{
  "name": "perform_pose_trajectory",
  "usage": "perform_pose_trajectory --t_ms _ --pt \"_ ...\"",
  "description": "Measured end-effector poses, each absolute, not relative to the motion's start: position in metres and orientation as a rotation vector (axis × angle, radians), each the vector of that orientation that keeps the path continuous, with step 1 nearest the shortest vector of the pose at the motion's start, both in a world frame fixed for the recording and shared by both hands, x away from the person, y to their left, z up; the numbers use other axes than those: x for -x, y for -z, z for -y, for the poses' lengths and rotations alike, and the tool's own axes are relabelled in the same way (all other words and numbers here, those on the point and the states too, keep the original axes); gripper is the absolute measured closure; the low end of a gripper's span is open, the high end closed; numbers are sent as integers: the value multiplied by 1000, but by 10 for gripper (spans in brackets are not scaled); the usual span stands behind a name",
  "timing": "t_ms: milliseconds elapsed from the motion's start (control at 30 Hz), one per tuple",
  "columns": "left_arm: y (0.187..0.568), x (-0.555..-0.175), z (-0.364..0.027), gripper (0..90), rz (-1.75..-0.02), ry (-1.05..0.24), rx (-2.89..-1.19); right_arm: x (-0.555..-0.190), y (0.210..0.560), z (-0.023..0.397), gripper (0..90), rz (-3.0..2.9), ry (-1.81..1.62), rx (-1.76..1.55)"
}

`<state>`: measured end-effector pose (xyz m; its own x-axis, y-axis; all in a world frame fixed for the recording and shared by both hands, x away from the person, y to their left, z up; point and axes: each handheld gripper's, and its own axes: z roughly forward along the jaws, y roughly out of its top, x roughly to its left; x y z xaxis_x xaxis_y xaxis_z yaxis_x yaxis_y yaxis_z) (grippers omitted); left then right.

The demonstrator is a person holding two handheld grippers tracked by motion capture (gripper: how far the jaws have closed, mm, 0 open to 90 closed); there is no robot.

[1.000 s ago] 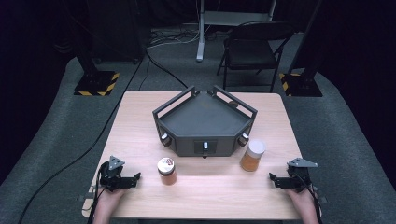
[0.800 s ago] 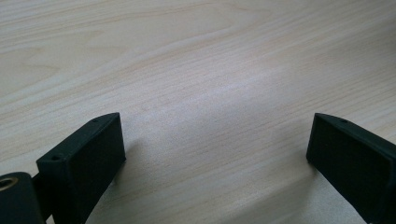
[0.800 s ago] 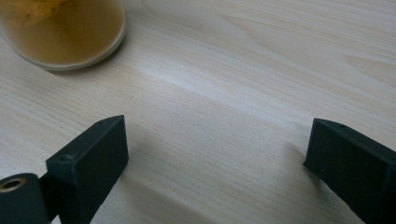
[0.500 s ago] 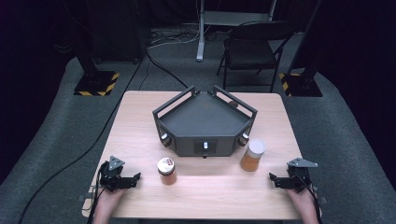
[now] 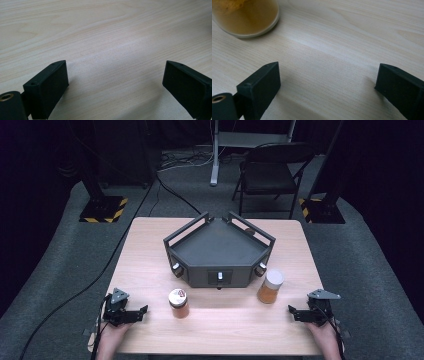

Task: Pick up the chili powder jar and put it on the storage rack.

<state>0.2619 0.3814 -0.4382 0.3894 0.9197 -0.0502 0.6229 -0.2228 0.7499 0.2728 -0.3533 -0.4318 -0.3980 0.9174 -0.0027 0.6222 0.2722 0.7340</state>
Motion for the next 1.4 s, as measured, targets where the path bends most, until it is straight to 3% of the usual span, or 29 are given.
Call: perform_pose_trajectory --t_ms 1400 --pt "413 -247 -373 68 -1128 -533 -1913 -273 432 353 46 -2119 -924 -1388"
